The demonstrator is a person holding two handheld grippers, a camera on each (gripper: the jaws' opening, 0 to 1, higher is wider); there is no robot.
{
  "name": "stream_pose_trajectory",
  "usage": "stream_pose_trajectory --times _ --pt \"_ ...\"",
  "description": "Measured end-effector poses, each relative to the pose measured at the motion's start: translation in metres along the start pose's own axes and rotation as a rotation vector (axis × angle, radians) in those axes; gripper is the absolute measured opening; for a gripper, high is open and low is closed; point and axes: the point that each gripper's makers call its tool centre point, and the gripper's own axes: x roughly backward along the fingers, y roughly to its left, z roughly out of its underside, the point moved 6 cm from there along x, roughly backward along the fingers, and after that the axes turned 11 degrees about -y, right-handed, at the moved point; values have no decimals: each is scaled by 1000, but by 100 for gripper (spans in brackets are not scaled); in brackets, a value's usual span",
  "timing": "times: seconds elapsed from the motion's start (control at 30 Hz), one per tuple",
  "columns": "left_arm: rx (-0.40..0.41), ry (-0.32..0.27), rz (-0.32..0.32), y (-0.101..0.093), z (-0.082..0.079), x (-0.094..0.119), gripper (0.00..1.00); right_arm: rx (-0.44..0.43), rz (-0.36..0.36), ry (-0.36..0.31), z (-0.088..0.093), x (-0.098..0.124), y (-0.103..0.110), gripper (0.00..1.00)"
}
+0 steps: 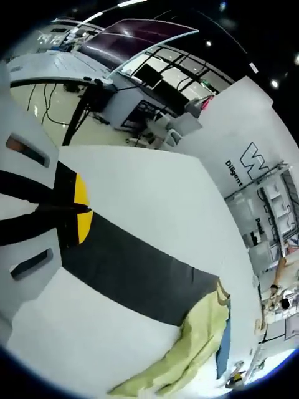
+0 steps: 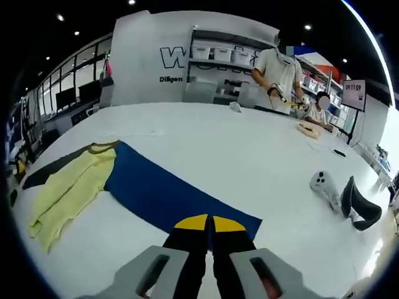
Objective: Fold the garment on the visible template until the final outline fits inside the template.
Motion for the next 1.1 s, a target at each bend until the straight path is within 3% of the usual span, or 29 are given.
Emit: stream_pose_trajectory --times 0.03,0.1,0.13,0.3,0.43,0.67,1.1 --pt "-7 1 16 -4 0 0 1 -9 -13 2 0 1 6 0" --pt "53 -5 39 -9 0 1 1 -11 -17 -1 0 3 10 0" --pt "52 -8 39 -11 -1 3 1 -19 -10 -41 -5 5 14 0" --pt "64 -23 63 -17 -4 11 1 -40 -53 -70 -15 12 33 0" --pt "135 -36 80 -23 -6 19 1 -53 -85 -79 -17 17 49 0" --pt "104 -74 123 -46 -13 33 1 -61 -172 -44 -6 21 82 0" --pt "139 -96 163 -76 -15 51 1 -27 -234 -29 10 36 108 0"
